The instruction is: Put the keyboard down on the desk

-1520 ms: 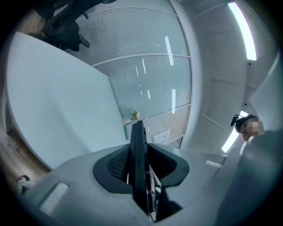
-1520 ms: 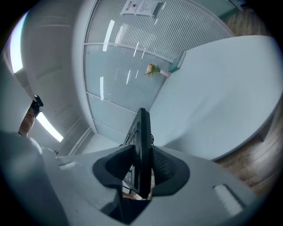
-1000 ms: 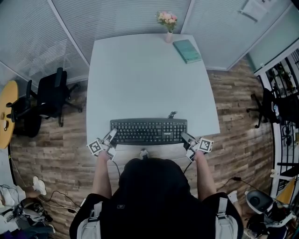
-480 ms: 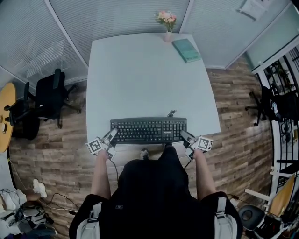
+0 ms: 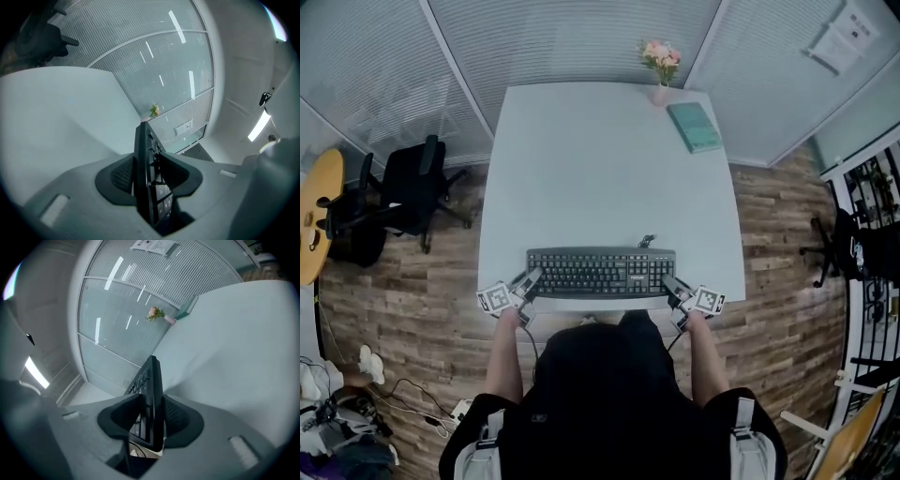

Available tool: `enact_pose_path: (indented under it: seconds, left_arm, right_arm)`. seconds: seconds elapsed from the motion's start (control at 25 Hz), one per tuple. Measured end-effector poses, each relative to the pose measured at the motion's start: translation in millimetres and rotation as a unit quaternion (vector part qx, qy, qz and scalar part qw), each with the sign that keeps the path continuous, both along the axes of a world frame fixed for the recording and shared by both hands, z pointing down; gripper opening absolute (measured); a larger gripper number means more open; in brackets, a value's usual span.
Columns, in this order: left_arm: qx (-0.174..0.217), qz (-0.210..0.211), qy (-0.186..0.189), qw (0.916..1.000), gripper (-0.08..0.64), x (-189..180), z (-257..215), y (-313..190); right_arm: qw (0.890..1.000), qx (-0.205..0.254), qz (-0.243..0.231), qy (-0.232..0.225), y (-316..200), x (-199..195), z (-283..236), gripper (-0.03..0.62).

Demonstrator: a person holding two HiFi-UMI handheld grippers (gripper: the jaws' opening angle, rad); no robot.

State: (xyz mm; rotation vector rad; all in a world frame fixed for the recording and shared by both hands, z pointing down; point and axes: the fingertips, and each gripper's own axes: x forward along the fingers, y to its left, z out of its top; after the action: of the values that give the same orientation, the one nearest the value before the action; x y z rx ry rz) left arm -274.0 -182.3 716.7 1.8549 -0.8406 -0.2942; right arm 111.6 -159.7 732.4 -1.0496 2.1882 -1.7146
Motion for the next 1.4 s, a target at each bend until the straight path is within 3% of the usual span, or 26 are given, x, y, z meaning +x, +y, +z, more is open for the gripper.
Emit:
enact_pose_path:
  seconds: [0.16,0.36,0.68,0.8,0.88,1.0,1.24,1.4]
  left_arm:
    - [-0.004,-0.001,-0.013,0.9999,0.138,1.3,5.2,-18.0]
    - [-0.020,0.001,-0.018,0.9996,0.140,10.9,15.1,-40.9]
    - [-0.045,-0.006,-0.027,0.9986,0.141,23.3,28.2,-74.3]
    - [-0.058,-0.020,-0.031,0.9976,0.143,24.6,40.5,-86.9]
    - [-0.066,-0.033,-0.031,0.9968,0.143,27.3,48.6,-97.2]
    - [-0.077,-0.040,-0.031,0.9958,0.143,29.1,57.4,-101.4]
    - [-0.083,-0.034,-0.035,0.9954,0.144,29.2,66.0,-102.0]
    - [-0.087,-0.033,-0.055,0.9941,0.154,26.3,74.8,-104.5]
  right_arm:
    - [1.000,0.003,-0.018,0.005,-25.9,-0.7,8.4,0.139]
    - [0.998,-0.029,-0.024,0.044,-45.4,16.1,26.6,0.141]
    - [0.997,-0.049,-0.033,0.039,-86.4,28.5,42.7,0.143]
    - [0.998,-0.053,-0.033,0.001,-105.0,22.9,47.4,0.144]
    - [0.997,-0.070,-0.028,0.023,-114.7,31.4,59.6,0.144]
    - [0.996,-0.072,-0.031,0.042,-120.9,37.2,69.2,0.143]
    - [0.996,-0.074,-0.037,0.038,-117.9,33.8,71.1,0.144]
    - [0.995,-0.080,-0.044,0.045,-119.1,29.8,77.1,0.146]
